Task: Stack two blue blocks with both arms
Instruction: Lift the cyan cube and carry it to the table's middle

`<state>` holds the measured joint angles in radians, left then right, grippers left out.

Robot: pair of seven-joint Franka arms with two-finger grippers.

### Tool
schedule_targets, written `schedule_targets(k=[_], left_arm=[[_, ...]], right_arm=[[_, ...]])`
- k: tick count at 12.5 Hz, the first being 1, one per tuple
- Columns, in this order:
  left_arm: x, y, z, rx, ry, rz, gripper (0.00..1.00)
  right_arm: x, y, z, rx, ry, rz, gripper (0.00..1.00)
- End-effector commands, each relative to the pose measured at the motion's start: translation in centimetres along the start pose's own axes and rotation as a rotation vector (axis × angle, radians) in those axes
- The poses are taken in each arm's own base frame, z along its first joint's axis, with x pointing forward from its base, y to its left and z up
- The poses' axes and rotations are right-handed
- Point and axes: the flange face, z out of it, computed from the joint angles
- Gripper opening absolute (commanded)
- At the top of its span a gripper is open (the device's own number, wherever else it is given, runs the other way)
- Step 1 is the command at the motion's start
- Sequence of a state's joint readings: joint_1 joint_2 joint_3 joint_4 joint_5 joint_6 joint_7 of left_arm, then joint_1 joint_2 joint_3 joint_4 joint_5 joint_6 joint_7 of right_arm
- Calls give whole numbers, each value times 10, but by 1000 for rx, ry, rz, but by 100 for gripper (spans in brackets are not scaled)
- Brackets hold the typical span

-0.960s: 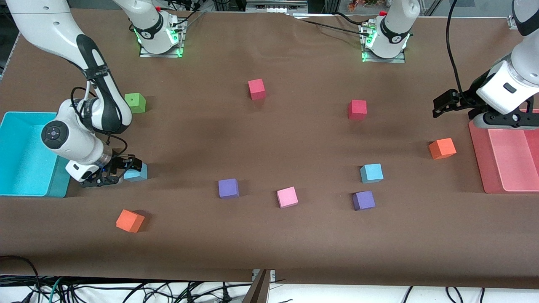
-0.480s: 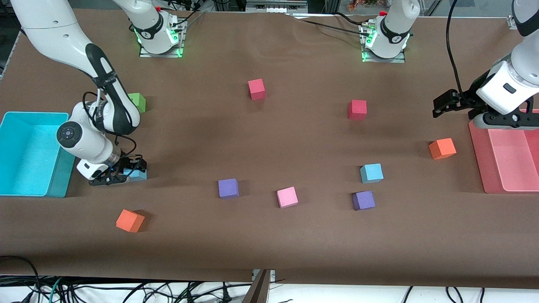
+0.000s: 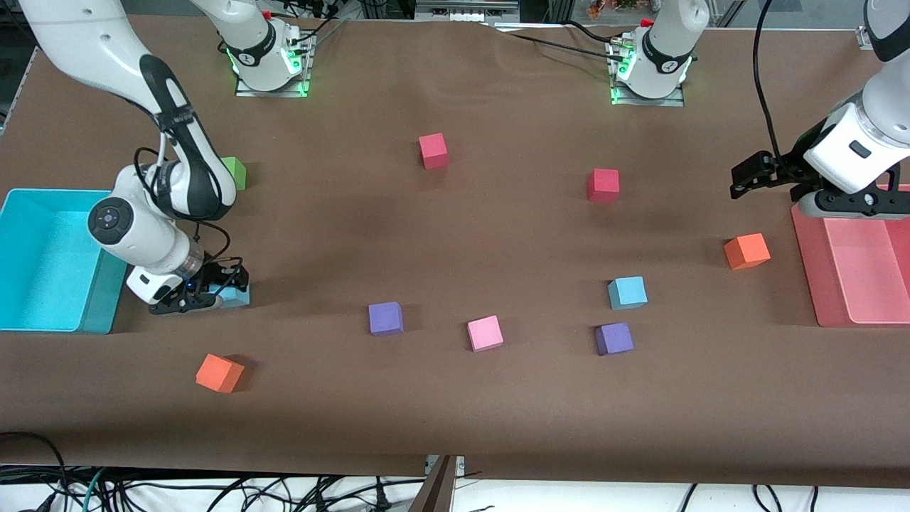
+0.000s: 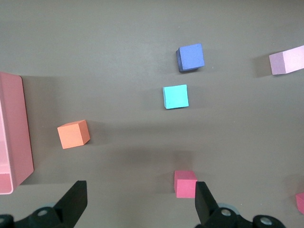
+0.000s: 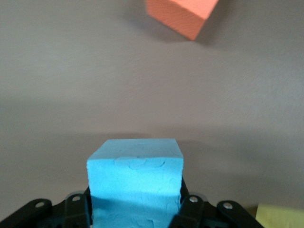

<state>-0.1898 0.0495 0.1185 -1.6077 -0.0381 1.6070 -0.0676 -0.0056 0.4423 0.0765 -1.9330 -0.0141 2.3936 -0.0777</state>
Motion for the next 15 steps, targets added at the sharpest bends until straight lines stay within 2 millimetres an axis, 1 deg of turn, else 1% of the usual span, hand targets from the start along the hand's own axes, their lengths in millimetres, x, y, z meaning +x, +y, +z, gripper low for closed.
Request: schedule_targets(k=[1, 3, 4, 5, 6, 7, 8, 9, 10, 11, 12, 13, 14, 15], left_arm=[[-1, -1, -1, 13, 5, 23, 100], [-1, -4, 0, 13, 2, 20, 100], [-1, -4, 0, 13, 3, 20, 100], [-1, -4, 0, 13, 2, 20, 100], [-1, -4, 1, 13, 1, 18, 100], [-1, -4, 1, 13, 0, 18, 100], [-1, -7, 1, 14, -2, 14, 100], [0, -8, 2, 14, -4, 12, 100], [0, -7, 2, 14, -4, 14, 100], [0, -7, 2, 14, -4, 14, 100], [0, -8, 2, 14, -4, 12, 100], [0, -7, 2, 14, -4, 14, 100], [0, -7, 2, 14, -5, 14, 100], [0, -6, 3, 14, -5, 15, 100]], right_arm=[[-4, -58, -50, 9, -95, 16, 31], [1, -108, -72, -5, -139, 70, 31], [3, -143, -79, -9, -131, 79, 31], [5, -186, -82, -10, -120, 79, 31], [6, -227, -77, -12, -116, 83, 31], [7, -264, -70, -12, -111, 114, 31], [4, -297, -57, -15, -116, 167, 31], [-2, -335, -43, -20, -117, 193, 31], [-7, -380, -32, -17, -112, 179, 31], [-11, -414, -15, -17, -113, 178, 31], [-13, -434, 5, -17, -119, 199, 31], [-13, -449, 20, 2, -103, 204, 31], [-19, -466, 28, 35, -72, 191, 31], [-22, -468, 45, 44, -65, 188, 32]])
